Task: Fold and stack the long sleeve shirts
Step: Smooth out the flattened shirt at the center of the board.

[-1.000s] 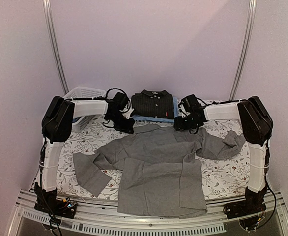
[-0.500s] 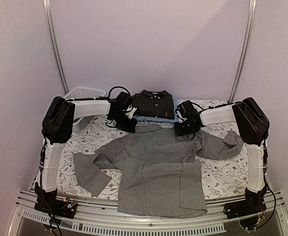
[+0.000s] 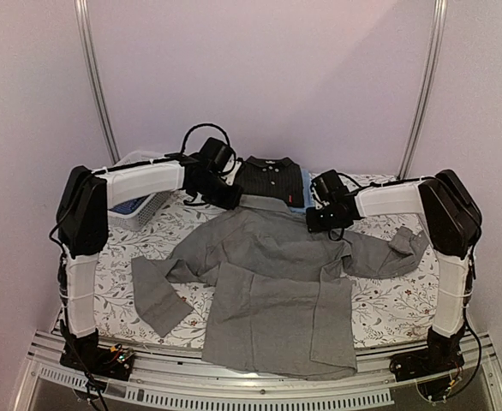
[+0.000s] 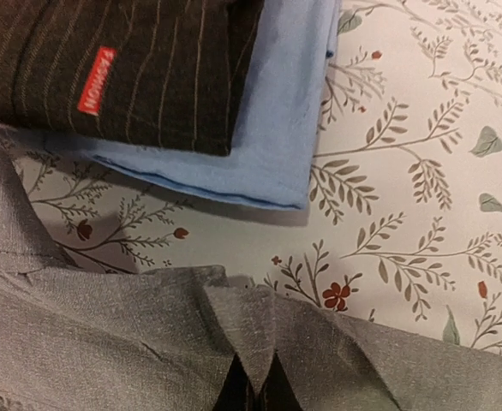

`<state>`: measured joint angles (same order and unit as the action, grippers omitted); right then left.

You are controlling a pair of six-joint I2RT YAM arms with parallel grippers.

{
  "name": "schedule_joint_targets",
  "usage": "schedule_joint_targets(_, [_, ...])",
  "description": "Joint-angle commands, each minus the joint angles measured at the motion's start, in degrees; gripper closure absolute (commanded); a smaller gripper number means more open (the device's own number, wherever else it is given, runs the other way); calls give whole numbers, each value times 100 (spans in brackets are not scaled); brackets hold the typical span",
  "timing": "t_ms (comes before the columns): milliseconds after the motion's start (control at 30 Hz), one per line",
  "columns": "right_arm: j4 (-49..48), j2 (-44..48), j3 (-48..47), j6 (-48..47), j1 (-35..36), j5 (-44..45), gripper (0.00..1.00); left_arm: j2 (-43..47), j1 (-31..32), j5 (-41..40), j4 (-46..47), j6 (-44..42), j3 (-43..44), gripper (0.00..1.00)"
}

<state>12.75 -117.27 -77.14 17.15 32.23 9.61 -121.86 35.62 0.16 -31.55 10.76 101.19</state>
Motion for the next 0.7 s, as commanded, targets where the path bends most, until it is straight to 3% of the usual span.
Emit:
schedule_joint_targets(0, [-121, 636, 92, 94, 29, 642, 100, 468, 42, -661, 484, -128, -22, 100])
schedule_joint_targets(133, [-314, 538, -95, -21, -39, 918, 100, 140, 4, -974, 360, -234, 653, 100])
schedule_joint_targets(333, [-130, -60, -769, -14, -335, 653, 95, -1183, -195, -1395, -312, -190, 2346, 100])
schedule_joint_targets(433, [-49, -170, -979, 76, -442, 586, 95, -1697, -319, -1324, -504, -154, 3251, 100])
schedule_joint_targets(533, [206, -328, -1249, 120, -505, 532, 91, -1927, -373, -1210, -511, -91, 3622, 98])
schedule_joint_targets(567, [326, -382, -1327, 115, -507, 530, 83, -1930, -389, -1140, -510, -34, 3619, 90])
schedule_joint_targets(633, [477, -360, -1325, 112, -506, 494, 67, -1859, -395, -1060, -510, 52, 3521, 64])
schedule_joint_targets(667, [490, -237, -1242, 120, -505, 468, 59, -1795, -393, -1038, -503, 71, 3444, 60])
